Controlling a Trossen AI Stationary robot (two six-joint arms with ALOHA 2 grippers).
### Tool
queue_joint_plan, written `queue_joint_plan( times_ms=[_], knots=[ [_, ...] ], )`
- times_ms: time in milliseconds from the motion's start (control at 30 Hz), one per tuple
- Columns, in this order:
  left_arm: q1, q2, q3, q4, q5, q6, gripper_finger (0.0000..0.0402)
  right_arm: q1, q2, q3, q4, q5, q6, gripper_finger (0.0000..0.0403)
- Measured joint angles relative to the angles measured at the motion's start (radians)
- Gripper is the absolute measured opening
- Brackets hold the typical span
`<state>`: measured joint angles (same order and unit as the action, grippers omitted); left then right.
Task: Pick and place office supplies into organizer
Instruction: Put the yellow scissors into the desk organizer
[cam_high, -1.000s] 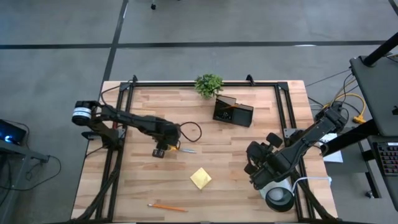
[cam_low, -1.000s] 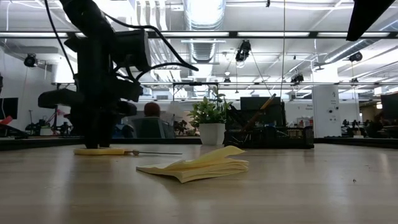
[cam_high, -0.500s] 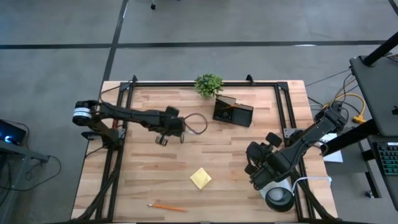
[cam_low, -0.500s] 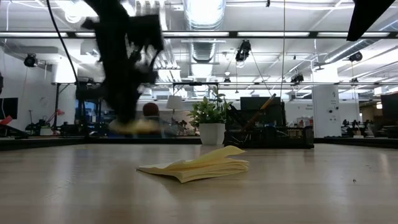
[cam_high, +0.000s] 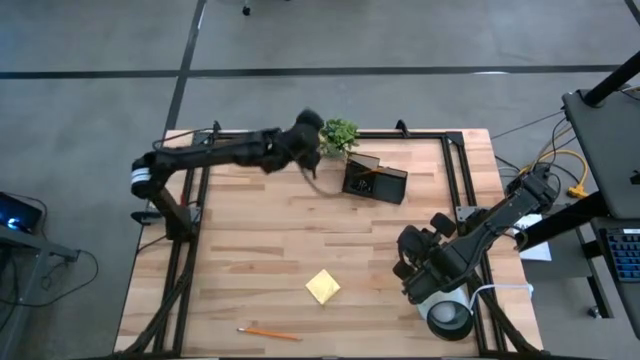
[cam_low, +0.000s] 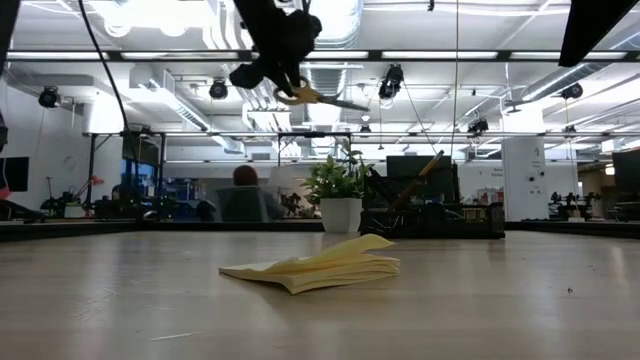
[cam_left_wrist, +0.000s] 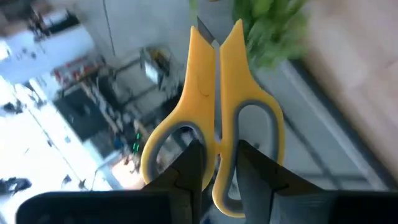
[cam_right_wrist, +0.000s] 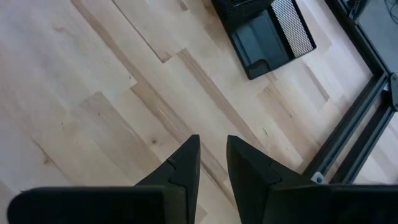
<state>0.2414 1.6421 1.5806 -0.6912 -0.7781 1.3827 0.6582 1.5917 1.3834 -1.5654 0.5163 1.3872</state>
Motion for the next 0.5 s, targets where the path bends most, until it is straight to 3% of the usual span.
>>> queue_joint_plan(
  times_ms=[67,333,500],
  knots=[
    [0.032,0.041,0.041,0.009,-0.029,0.044,0.0055,0.003,0.000,0.000,0.000,0.000,-0.006,0.0068],
    [0.053,0.177,0.065,0.151,0.044,0.251,0.0055,0.003,0.000,0.000,0.001,-0.006,-0.034,0.0068],
    [0.024,0.232,0.058,0.197,0.065,0.278,0.0055,0.004,0.000,0.001,0.001,-0.088,-0.064,0.0068]
  ],
)
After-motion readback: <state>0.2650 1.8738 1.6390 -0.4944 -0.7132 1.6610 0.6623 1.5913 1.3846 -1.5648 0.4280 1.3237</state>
